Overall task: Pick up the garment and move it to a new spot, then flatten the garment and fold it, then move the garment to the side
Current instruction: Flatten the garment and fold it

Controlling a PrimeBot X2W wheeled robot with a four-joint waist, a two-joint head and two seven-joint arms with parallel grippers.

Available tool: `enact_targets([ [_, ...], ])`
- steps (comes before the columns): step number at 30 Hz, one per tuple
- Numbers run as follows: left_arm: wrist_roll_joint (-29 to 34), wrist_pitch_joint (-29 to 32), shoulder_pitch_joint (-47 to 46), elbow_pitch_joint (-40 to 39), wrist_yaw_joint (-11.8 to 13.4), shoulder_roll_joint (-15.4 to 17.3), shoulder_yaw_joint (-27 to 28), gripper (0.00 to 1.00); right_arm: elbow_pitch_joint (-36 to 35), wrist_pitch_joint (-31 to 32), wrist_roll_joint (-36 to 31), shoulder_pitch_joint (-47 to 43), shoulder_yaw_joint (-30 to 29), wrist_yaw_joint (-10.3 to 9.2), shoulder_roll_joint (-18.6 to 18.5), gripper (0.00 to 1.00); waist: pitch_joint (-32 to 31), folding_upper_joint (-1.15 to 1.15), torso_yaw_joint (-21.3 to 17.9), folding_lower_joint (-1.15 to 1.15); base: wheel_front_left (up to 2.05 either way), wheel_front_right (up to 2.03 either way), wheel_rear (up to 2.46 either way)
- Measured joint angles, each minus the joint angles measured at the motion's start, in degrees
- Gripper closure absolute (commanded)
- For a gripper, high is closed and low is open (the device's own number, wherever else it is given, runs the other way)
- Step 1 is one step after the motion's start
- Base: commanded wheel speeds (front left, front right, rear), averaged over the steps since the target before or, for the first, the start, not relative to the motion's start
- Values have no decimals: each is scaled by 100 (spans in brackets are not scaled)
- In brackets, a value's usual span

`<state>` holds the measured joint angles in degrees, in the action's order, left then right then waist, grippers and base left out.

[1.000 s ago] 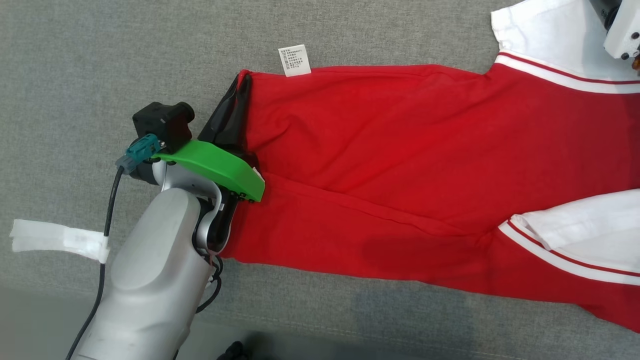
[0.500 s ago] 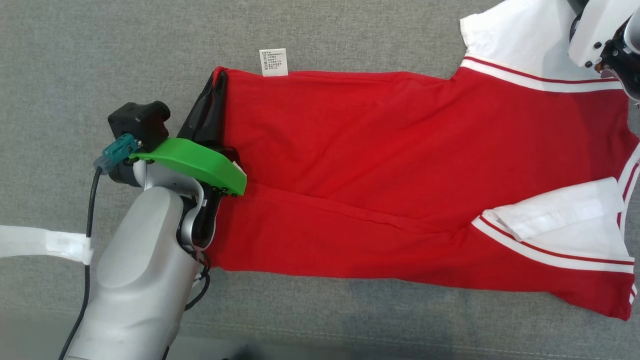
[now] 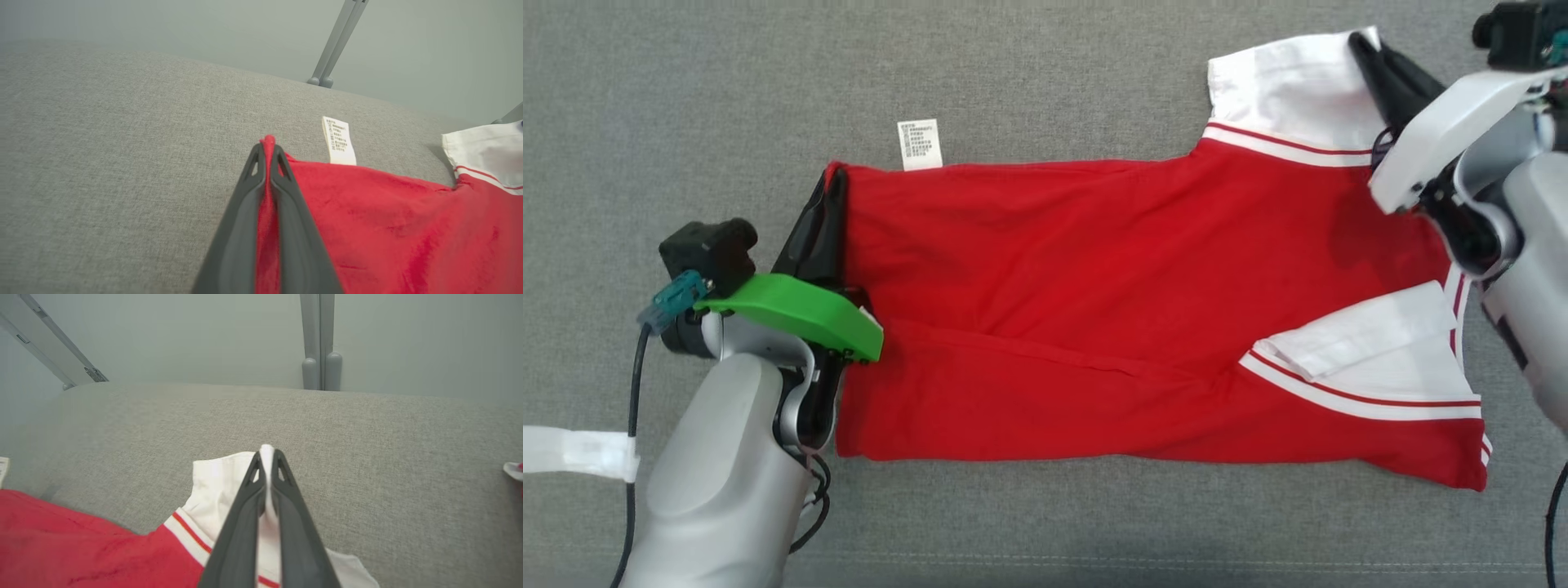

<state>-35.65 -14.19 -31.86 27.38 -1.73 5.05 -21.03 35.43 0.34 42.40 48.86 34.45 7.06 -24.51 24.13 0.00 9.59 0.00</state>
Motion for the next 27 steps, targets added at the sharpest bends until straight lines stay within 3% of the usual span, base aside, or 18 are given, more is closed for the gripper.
enact_targets([
  [6,-8,-5,454,-205,0,168,136,100,-549,-523,188,-743,245,1,113,100,-311,0,-157,0,0,0,0],
  [15,-1,-7,1091,-638,1,220,196,100,-1068,-1201,397,-1769,158,0,-179,100,-840,0,-284,0,0,0,0],
  [27,-248,-7,2546,-1339,323,170,561,100,-1839,-1350,602,-3133,265,1,-421,100,-1334,0,-572,0,0,0,0],
])
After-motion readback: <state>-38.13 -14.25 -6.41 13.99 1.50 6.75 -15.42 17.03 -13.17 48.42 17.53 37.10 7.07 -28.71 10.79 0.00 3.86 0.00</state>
